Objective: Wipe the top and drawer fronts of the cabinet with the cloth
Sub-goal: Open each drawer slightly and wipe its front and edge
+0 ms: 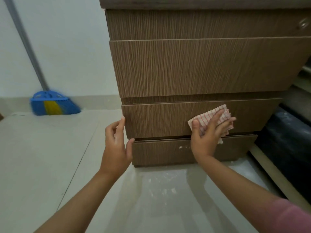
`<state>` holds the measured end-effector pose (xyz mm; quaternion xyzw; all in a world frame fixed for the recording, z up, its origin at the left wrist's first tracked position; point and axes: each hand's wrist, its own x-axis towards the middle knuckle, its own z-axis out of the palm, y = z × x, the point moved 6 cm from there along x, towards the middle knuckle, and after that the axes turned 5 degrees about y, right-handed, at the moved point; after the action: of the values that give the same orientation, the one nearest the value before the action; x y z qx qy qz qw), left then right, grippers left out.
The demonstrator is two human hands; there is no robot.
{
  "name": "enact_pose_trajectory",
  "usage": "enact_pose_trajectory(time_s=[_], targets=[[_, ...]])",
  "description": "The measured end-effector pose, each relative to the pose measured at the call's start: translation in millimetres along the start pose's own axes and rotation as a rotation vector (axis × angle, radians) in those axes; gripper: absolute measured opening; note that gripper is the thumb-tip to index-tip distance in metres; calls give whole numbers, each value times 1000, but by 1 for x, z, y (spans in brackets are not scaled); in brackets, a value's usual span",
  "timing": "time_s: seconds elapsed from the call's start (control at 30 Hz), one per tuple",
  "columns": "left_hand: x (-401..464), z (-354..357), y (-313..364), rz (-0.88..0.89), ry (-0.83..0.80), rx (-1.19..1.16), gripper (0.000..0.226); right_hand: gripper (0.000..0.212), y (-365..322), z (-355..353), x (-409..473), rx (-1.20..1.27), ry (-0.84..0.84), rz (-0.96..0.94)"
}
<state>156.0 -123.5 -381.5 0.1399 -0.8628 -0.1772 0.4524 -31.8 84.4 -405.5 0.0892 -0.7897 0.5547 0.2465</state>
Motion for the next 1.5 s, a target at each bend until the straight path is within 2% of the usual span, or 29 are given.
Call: enact_pose_trajectory(time_s=[0.23,0.47,0.6,0.83,0.97,1.13,1.27,1.5], targets=[[-41,30,-27,-80,-138,109,33,78,2,4,-8,8,-6,68],[-32,40,-29,-188,-85,97,26,62,5,0,-11,56,77,69],[-24,40,-31,-203,-65,102,16,59,5,-7,-14,69,58,79],[-18,35,-34,-190,-83,110,14,58,12,-5,-77,65,-172,220],[-19,29,-31,-189,-89,90,13,59,-9,7,-111,95,-293,254],[-29,13,-26,-152,-108,43,10,57,-45,42,-137,58,-383,394],[-31,6,-26,-151,-152,8,9,56,-62,68,-158,-56,-407,405],[-30,5,-24,-149,-170,-11,8,58,-55,69,-157,-174,-335,420]])
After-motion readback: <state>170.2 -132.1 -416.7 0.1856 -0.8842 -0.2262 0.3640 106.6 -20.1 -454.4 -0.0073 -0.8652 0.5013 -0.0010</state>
